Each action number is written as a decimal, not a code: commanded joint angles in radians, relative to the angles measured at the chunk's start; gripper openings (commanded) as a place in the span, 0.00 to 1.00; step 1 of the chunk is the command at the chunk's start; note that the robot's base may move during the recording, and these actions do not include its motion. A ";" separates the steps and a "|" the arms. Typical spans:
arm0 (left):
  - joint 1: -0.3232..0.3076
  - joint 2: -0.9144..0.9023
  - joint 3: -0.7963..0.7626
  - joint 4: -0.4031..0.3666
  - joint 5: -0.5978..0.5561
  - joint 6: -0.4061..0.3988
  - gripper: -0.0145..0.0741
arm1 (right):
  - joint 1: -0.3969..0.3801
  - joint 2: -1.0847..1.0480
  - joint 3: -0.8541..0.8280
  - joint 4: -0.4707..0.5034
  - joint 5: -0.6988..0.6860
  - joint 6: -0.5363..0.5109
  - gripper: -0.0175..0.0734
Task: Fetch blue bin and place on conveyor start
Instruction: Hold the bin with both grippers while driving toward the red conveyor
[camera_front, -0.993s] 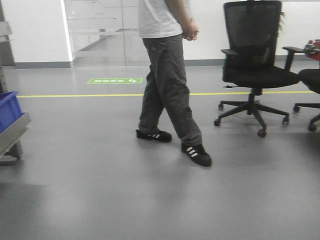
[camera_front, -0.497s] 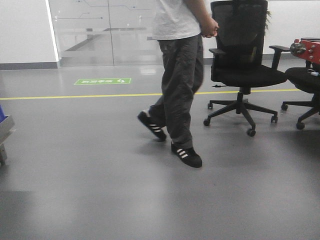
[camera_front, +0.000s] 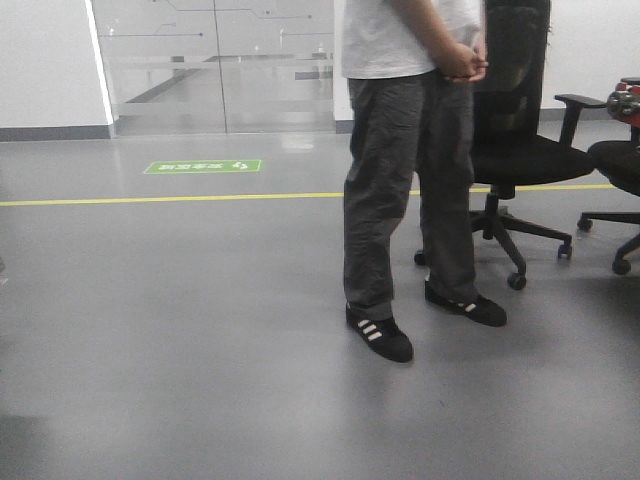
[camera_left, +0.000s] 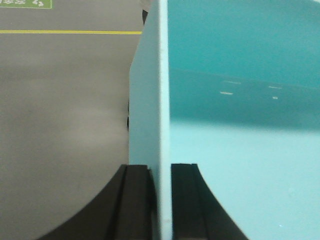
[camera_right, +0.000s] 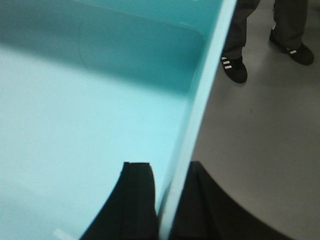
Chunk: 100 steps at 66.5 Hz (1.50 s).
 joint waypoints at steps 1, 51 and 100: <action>0.002 -0.015 -0.008 -0.024 -0.069 -0.010 0.04 | -0.007 -0.009 -0.006 -0.020 -0.021 -0.024 0.02; 0.002 -0.015 -0.008 -0.024 -0.067 -0.010 0.04 | -0.007 -0.009 -0.006 -0.020 -0.023 -0.024 0.02; 0.002 -0.015 -0.008 -0.024 -0.067 -0.010 0.04 | -0.007 -0.007 -0.006 -0.020 -0.046 -0.024 0.02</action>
